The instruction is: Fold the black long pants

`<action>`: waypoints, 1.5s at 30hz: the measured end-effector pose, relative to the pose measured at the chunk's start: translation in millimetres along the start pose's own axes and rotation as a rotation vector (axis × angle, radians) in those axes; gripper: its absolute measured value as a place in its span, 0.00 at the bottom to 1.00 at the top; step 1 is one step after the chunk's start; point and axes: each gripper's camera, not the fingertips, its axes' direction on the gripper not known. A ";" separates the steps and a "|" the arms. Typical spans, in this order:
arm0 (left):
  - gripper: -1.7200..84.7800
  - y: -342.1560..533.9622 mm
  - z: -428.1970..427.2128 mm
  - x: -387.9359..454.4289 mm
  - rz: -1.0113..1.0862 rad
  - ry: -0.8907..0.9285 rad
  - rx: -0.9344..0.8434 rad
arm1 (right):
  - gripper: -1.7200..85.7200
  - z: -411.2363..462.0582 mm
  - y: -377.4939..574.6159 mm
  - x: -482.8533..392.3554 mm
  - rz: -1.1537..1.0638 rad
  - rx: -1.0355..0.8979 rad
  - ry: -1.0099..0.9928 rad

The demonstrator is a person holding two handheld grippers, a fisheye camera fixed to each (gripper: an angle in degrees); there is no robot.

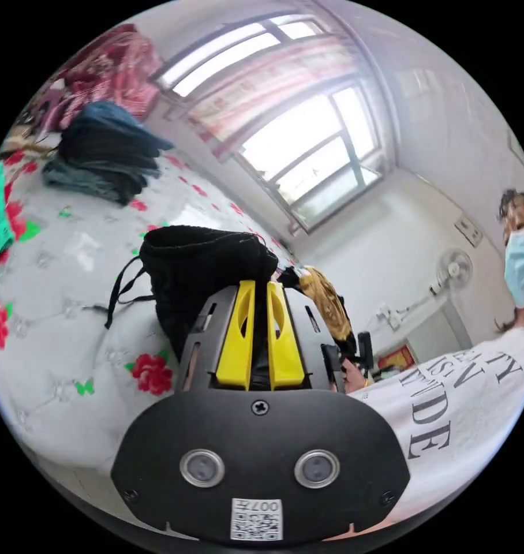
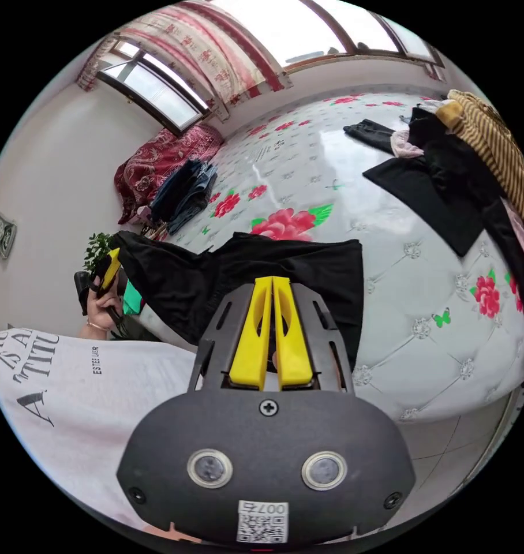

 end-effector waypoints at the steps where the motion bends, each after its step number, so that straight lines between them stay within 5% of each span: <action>1: 0.06 -9.8 37.9 31.3 0.103 0.064 -0.096 | 0.02 -14.8 4.4 21.2 0.043 0.033 0.011; 4: 0.07 -2.7 142.2 96.0 0.289 0.177 -0.311 | 0.02 -45.5 19.1 74.6 0.147 0.104 0.023; 10: 0.09 70.5 303.0 111.8 0.230 0.224 -0.735 | 0.04 -52.8 43.9 168.8 0.325 0.086 -0.081; 21: 0.16 75.2 184.7 -23.6 -0.235 -0.171 -0.480 | 0.15 -2.6 28.9 282.3 0.416 -0.094 -0.358; 26: 0.18 87.8 211.1 -58.1 -0.320 -0.138 -0.578 | 0.16 26.3 -1.6 311.1 0.427 -0.156 -0.524; 33: 0.08 79.0 239.1 -75.2 -0.394 -0.027 -0.620 | 0.11 42.4 -47.4 301.3 0.391 -0.307 -0.454; 39: 0.07 51.6 176.5 -75.3 -0.414 0.077 -0.451 | 0.08 42.8 -127.9 224.7 0.244 -0.386 -0.482; 45: 0.07 7.9 36.4 -115.4 -0.467 0.046 -0.169 | 0.07 115.4 -256.4 45.5 -0.025 -0.502 -0.566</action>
